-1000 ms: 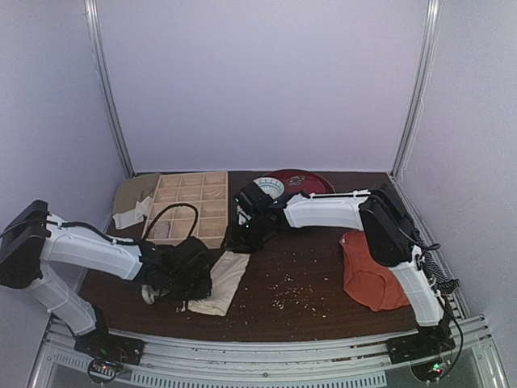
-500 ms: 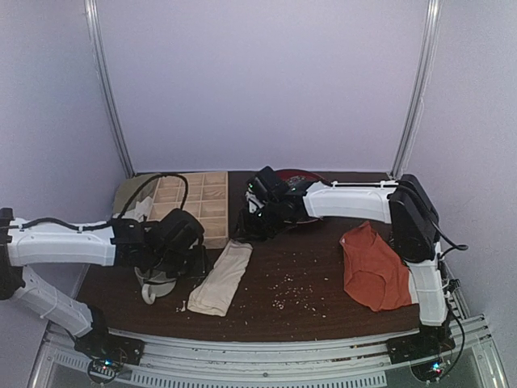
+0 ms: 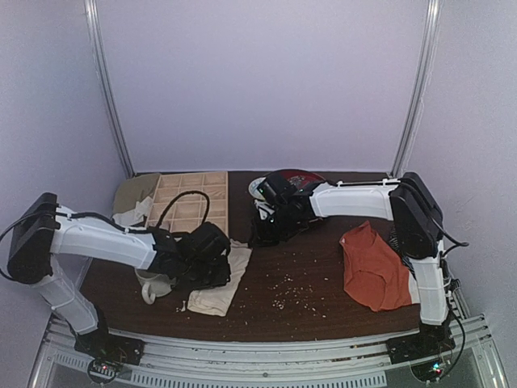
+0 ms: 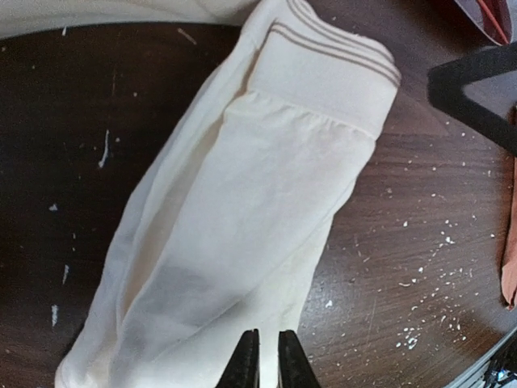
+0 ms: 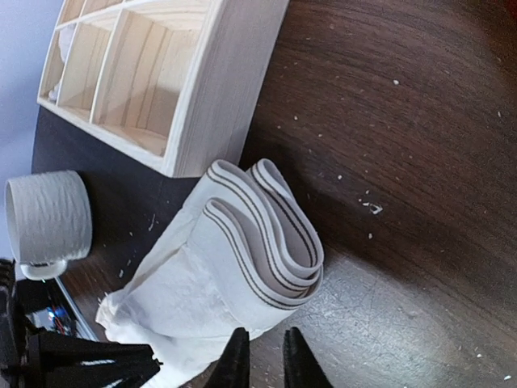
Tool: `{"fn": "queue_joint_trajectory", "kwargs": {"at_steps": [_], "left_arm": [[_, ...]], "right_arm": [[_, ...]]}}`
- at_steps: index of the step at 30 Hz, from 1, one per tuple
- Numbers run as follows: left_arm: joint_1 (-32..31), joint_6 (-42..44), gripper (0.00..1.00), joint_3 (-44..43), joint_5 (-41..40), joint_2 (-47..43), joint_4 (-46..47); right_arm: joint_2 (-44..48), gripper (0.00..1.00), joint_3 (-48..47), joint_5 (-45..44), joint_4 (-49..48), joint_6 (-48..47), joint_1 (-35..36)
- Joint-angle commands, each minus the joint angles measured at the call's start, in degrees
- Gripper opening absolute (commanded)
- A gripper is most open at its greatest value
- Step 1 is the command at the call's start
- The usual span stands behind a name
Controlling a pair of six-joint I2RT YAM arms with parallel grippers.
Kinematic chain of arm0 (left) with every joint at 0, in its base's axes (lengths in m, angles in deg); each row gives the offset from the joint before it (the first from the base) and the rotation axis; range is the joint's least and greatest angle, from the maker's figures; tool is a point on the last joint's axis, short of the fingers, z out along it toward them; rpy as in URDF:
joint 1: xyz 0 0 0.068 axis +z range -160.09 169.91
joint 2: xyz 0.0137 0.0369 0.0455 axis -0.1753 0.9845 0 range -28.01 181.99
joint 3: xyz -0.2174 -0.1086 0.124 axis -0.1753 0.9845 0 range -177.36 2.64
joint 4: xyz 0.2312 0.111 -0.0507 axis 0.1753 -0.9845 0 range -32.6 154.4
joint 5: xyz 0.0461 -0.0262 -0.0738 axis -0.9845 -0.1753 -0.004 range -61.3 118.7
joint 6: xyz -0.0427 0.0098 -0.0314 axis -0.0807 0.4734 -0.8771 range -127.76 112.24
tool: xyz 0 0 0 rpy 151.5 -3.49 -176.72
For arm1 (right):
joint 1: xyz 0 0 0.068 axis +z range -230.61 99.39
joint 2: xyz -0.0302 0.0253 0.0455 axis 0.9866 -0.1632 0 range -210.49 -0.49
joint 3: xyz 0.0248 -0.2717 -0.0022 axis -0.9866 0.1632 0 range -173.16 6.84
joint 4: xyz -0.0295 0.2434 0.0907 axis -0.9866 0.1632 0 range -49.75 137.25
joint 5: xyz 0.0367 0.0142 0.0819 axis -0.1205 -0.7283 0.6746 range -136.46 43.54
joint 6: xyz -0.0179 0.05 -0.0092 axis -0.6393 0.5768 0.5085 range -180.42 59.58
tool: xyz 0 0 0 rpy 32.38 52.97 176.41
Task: Roll the underwear
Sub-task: Move the underwear to the center of the board.
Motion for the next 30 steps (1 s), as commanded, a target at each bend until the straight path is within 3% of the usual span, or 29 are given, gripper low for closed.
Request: {"fn": "queue_joint_trajectory", "kwargs": {"at_steps": [1,3,4,16,21,24,26,30], "left_arm": [[-0.5,-4.7,0.13,1.7,0.8,2.4,3.3],[-0.5,-4.7,0.13,1.8,0.9,3.4,3.1],[-0.5,-4.7,0.14,1.8,1.0,3.8,3.4],[-0.5,-3.9,0.16,3.2,1.1,3.1,5.0],[-0.5,-3.7,0.16,3.5,1.2,2.6,4.7],[-0.5,-2.9,0.16,3.6,1.3,2.4,5.0],[-0.4,-2.0,0.17,3.4,1.1,2.3,4.8],[-0.2,1.8,0.19,3.0,1.6,2.0,5.2]], "right_arm": [[0.2,0.21,-2.7,0.1,3.0,-5.4,0.1],[-0.6,0.37,-4.1,0.1,3.6,-7.3,0.0],[-1.1,0.40,-4.8,0.0,3.8,-8.1,0.0],[-10.5,0.49,-12.2,4.5,3.1,-13.1,-0.1],[-11.3,0.35,-11.5,5.4,2.6,-12.6,-0.2],[-10.4,0.18,-8.7,5.6,1.6,-12.1,-0.2],[-8.9,0.00,-6.2,5.6,0.5,-11.7,-0.2],[-5.7,0.00,-0.6,5.1,-1.9,-10.5,-0.2]]}}
